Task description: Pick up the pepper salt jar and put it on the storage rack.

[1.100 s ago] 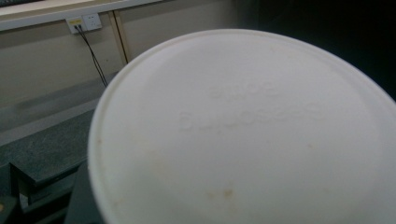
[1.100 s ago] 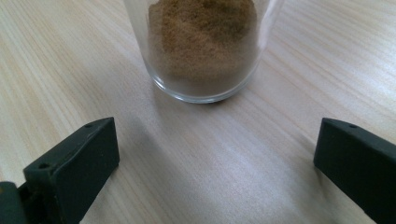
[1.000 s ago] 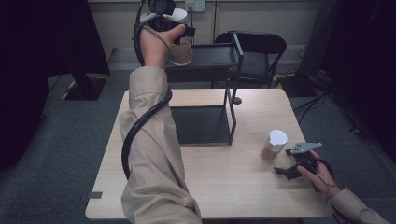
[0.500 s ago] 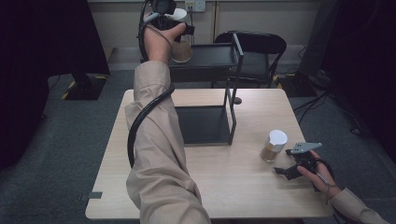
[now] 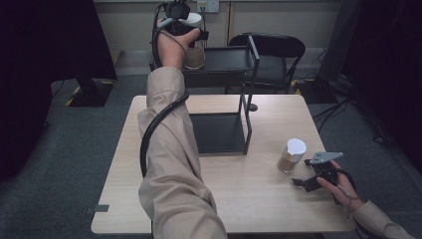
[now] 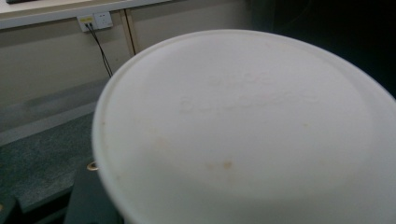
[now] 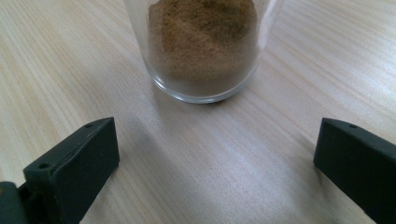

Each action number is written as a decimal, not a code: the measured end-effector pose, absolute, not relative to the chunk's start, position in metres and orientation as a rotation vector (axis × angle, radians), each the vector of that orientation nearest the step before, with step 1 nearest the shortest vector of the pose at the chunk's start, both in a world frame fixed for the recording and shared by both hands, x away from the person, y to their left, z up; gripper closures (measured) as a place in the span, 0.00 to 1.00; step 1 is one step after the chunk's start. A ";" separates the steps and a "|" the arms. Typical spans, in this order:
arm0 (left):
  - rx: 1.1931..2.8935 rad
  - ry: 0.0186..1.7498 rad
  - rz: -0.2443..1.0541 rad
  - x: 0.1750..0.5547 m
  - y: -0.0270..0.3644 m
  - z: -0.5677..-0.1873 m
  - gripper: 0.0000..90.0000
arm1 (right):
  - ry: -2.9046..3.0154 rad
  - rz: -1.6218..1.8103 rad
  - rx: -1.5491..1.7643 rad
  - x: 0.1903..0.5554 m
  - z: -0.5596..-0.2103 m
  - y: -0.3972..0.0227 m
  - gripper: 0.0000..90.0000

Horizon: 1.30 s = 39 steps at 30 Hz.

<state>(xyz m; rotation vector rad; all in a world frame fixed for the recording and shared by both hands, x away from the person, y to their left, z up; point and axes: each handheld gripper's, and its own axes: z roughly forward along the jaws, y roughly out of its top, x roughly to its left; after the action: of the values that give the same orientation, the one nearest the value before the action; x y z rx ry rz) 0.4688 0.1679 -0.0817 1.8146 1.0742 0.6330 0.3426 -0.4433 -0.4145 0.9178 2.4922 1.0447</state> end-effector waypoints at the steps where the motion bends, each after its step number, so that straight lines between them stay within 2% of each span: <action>1: 1.814 1.075 0.632 0.469 0.168 -0.082 0.40 | 2.492 1.045 0.918 0.343 -0.415 -0.443 0.00; 8: 1.810 1.088 0.639 0.467 0.166 -0.082 0.39 | 2.492 1.045 0.916 0.343 -0.415 -0.443 0.00; 9: 1.805 1.090 0.645 0.466 0.166 -0.083 0.36 | 2.492 1.045 0.917 0.343 -0.415 -0.443 0.00; 10: 1.797 1.123 0.675 0.463 0.161 -0.083 0.28 | 2.492 1.045 0.917 0.343 -0.415 -0.443 0.00; 12: 1.778 1.127 0.667 0.460 0.162 -0.084 0.19 | 2.492 1.045 0.918 0.343 -0.414 -0.443 0.00; 16: 1.762 1.133 0.663 0.453 0.163 -0.086 0.09 | 2.492 1.044 0.918 0.343 -0.414 -0.443 0.00; 21: 1.736 1.140 0.650 0.445 0.166 -0.090 0.02 | 2.492 1.045 0.915 0.343 -0.415 -0.443 0.00; 39: 1.699 1.105 0.581 0.412 0.177 -0.122 0.00 | 2.492 1.045 0.915 0.343 -0.415 -0.443 0.00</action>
<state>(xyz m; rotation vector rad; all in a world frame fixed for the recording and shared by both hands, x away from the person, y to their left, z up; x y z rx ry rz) 0.4116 0.1773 -0.1221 1.6987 1.1046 0.5813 0.3427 -0.4434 -0.4146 0.9148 2.4919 1.0452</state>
